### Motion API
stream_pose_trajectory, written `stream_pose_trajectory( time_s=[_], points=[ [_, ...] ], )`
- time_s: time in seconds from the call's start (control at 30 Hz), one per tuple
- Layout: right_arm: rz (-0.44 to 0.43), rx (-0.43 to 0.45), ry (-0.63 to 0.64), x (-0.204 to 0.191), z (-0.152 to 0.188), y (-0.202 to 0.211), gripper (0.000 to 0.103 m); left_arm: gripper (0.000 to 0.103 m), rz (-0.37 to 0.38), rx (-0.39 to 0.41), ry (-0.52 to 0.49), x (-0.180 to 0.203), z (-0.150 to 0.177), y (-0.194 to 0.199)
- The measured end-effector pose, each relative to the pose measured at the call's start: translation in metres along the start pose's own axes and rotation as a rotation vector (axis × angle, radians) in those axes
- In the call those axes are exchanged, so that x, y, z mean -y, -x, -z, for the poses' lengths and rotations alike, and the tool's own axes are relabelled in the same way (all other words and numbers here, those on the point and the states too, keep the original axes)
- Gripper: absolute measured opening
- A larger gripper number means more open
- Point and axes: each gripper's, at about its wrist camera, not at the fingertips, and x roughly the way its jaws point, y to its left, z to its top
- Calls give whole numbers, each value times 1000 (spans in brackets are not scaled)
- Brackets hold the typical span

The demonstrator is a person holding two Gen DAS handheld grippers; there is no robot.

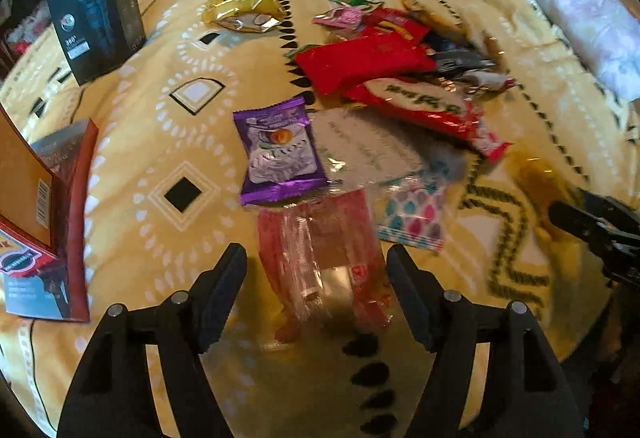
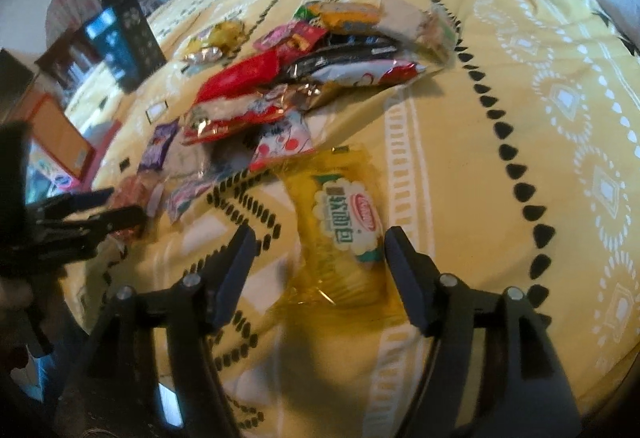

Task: Organize snacks
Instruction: 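Grasp the red pastry packet with the left tool while the right tool holds the yellow packet, then carry both packets to the glass bowl and release them inside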

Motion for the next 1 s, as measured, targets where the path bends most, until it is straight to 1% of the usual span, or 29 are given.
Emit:
stream_pose_trajectory(
  time_s=[0.03,0.07,0.1,0.13,0.17,0.2,0.3,0.47,0.67,0.73,0.83,0.9,1.0],
  points=[
    [9,-5,4,0,0,-2,68,67,-9,-4,7,-2,1,-3],
    [20,-12,5,0,-1,-5,68,66,2,-9,18,-4,1,-5],
    [27,-14,7,0,-1,-6,67,62,9,-6,20,-5,3,-5],
    [33,-17,8,1,-2,-8,67,60,-2,-1,10,-4,4,-5],
    [34,-22,4,2,-2,-10,60,60,-17,4,0,-3,5,-3],
    [34,-24,-2,3,-2,-11,48,59,-29,9,-8,-2,6,-2],
    [36,-25,-16,6,1,-11,45,59,-47,13,-24,-3,10,-1],
    [27,21,-36,4,1,2,44,59,-50,17,-22,-3,10,0],
    [32,-16,-39,6,5,-7,46,59,-46,17,-16,-4,12,0],
    [38,-17,-41,6,6,-7,48,59,-44,16,-14,-5,12,0],
    [44,-23,-38,6,5,-7,48,59,-45,17,-16,-5,12,1],
    [50,-25,-34,4,5,-6,45,59,-46,19,-19,-5,13,1],
    [46,1,-42,3,4,1,43,58,-50,30,-24,-4,14,5]
  ],
)
